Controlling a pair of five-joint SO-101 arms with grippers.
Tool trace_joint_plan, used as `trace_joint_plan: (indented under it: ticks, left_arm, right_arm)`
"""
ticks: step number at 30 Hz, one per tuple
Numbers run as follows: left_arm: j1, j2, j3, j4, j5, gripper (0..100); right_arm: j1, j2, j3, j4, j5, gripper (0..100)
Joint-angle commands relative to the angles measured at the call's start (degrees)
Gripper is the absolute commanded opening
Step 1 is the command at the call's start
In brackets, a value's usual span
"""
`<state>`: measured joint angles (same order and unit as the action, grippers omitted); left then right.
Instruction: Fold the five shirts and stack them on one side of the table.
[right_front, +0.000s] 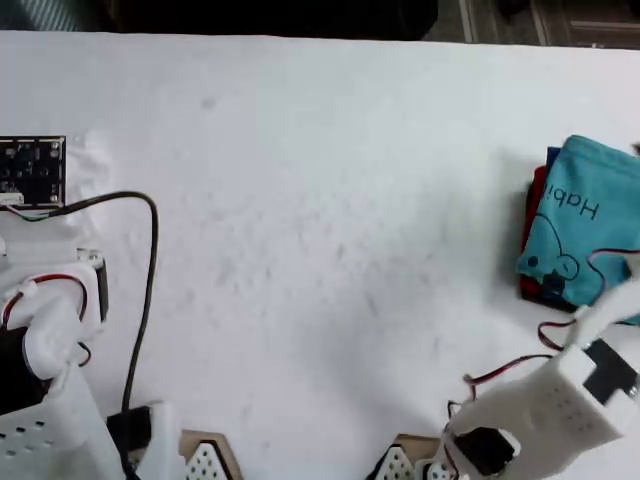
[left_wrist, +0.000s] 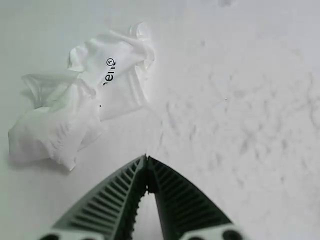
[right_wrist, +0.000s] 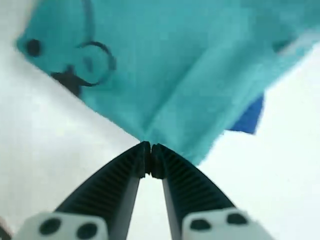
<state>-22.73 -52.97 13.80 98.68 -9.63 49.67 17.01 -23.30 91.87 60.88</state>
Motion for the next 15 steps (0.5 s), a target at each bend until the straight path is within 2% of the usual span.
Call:
trace_joint_plan:
  ticks: [1,5,9,13,15]
  left_arm:
    - [0.0,-0.4,-0.1,-1.0,-0.3,2]
    - [0.0,-0.4,0.0,-1.0,-0.3,2]
    - [-0.2,0.0,0.0,-1.6,-0.3,2]
    - [-1.7,0.0,5.0,-7.7,-1.1,3]
    - [-4.5,0.0,9.2,-11.9,-4.6,3]
  right_arm:
    - [3.3,4.5,0.2,-5.5,-0.1,1.8]
    - [4.8,8.8,-2.7,-5.1,-0.1,1.8]
    - [3.6,5.1,-12.5,6.6,-0.1,1.8]
    - [2.5,-0.9,-13.5,6.9,-0.4,1.8]
    - [2.2,-4.3,-11.6,6.9,-0.4,1.8]
